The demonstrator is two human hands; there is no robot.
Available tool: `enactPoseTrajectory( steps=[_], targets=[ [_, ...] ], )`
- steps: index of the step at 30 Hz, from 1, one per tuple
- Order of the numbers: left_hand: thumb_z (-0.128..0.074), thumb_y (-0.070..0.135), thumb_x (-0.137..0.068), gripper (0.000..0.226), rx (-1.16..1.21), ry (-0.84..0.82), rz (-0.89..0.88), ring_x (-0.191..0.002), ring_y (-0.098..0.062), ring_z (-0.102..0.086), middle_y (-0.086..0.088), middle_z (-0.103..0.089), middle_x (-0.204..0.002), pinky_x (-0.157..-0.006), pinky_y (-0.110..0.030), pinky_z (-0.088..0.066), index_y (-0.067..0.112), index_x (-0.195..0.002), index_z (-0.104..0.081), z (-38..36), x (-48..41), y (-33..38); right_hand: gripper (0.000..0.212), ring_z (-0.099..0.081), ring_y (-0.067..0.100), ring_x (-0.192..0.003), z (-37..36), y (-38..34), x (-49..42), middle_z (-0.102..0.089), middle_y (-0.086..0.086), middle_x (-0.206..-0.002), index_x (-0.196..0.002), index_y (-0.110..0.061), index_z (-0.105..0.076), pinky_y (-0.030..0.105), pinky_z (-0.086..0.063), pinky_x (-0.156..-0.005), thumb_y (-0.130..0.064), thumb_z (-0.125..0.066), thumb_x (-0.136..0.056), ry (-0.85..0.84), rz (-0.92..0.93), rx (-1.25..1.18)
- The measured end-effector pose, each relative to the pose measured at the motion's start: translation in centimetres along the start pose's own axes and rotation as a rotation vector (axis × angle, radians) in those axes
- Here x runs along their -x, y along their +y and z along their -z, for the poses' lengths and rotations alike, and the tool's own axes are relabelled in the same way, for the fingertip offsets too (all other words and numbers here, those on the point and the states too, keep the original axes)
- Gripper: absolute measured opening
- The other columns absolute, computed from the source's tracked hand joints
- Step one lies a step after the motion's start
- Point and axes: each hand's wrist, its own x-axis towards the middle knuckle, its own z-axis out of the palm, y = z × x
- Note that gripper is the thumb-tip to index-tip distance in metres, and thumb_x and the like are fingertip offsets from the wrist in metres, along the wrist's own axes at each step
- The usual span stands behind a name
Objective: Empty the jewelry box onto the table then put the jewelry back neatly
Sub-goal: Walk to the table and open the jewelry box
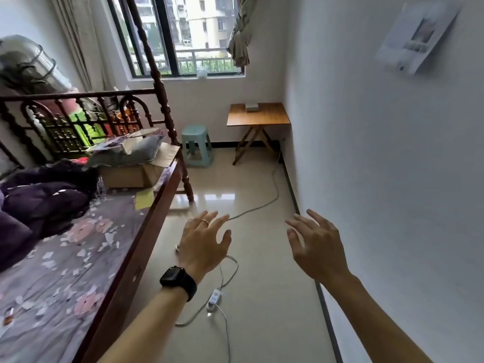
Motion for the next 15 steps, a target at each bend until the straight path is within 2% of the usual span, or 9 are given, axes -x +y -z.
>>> enactPoseTrajectory(
  steps=[7,15],
  targets=[
    [-0.049,0.046,-0.098,0.048,-0.012,-0.105,0.037,-0.148,-0.019,-0.028,0.002,-0.045,-0.153,-0.121,-0.04,-0.02,0.038,-0.146,-0.046,-4.2,-11.2,-4.0,0.032,-0.046,0.021,-0.137,-6.2,2.6,-10.8,-0.066,-0.003,-0.132,-0.122,-0.025,-0.071,0.046,-0.035,-0.111,-0.032,-0.052,-0.097,-0.107,-0.039,0.018],
    [-0.051,0.044,-0.097,0.047,-0.018,-0.092,0.049,-0.139,-0.02,-0.041,0.004,-0.048,-0.15,-0.115,-0.038,-0.03,0.038,-0.144,-0.049,-6.2,-26.6,-7.9,0.037,-0.051,0.02,-0.132,-11.8,4.6,-25.5,-0.068,-0.006,-0.126,-0.119,-0.026,-0.072,0.044,-0.037,-0.108,-0.036,-0.047,-0.094,-0.056,-0.025,0.033]
  ],
)
